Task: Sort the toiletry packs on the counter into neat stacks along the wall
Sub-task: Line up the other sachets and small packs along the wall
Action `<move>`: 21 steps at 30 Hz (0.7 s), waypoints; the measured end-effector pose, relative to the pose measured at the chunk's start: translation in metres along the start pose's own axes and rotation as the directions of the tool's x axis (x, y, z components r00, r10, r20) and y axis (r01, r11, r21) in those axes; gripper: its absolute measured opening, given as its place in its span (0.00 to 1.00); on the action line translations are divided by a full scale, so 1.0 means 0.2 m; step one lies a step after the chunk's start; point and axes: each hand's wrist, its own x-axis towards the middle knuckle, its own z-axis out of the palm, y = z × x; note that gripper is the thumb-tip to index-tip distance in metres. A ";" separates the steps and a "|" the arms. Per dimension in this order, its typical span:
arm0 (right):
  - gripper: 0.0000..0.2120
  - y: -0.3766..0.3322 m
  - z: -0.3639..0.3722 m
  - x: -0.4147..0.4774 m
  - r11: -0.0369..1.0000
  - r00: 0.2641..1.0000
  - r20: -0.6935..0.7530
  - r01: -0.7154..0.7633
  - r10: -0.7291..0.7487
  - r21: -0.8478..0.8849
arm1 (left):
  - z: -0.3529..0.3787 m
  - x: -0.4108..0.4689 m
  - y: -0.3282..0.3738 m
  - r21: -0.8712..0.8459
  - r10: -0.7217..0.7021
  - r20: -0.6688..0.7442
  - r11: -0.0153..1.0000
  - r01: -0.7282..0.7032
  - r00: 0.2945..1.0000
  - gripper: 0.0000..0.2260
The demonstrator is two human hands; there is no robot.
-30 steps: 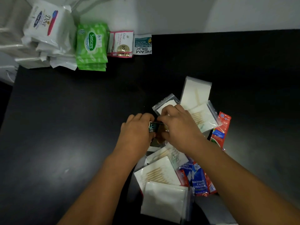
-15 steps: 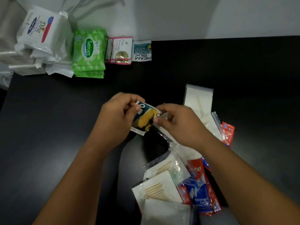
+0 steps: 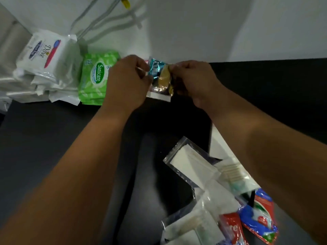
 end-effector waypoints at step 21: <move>0.05 0.13 0.10 0.43 0.582 0.996 -0.046 0.010 -0.082 -0.813 | 0.33 0.32 -0.14 0.740 0.215 0.104 0.636 -0.220 0.971 0.12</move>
